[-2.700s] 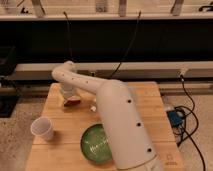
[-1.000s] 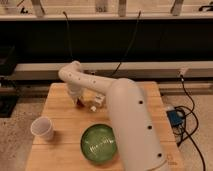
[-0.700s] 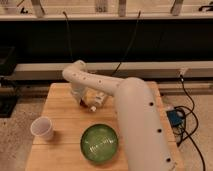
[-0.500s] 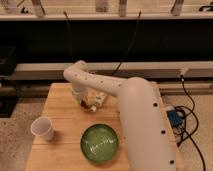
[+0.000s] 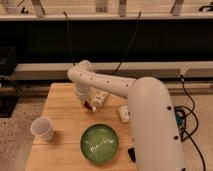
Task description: Place the pepper in the ceramic bowl
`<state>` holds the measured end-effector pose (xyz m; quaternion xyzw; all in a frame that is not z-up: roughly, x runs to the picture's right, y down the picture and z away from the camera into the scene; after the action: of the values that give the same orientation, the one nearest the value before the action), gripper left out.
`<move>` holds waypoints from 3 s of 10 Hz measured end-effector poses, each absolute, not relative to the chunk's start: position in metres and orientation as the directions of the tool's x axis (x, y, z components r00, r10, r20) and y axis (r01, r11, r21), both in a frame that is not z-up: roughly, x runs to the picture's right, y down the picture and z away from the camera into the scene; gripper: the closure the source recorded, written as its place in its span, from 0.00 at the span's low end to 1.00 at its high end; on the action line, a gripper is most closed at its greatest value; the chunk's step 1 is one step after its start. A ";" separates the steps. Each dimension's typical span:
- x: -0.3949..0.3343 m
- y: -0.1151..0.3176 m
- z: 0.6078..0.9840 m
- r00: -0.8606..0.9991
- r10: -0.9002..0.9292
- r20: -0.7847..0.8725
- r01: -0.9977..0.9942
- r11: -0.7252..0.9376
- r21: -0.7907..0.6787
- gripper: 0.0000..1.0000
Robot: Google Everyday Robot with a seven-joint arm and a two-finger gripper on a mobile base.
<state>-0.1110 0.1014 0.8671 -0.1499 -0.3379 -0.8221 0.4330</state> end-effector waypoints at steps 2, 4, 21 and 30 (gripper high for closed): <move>-0.104 0.105 0.857 -0.579 -0.615 0.534 0.813 -0.396 0.426 0.99; -0.099 0.109 0.850 -0.580 -0.616 0.533 0.813 -0.397 0.426 0.99; -0.046 0.163 0.778 -0.603 -0.617 0.506 0.796 -0.416 0.440 0.99; -0.028 0.185 0.762 -0.611 -0.614 0.500 0.789 -0.415 0.453 0.99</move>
<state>-0.0282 0.1851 0.7617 -0.1290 -0.3383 -0.8312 0.4219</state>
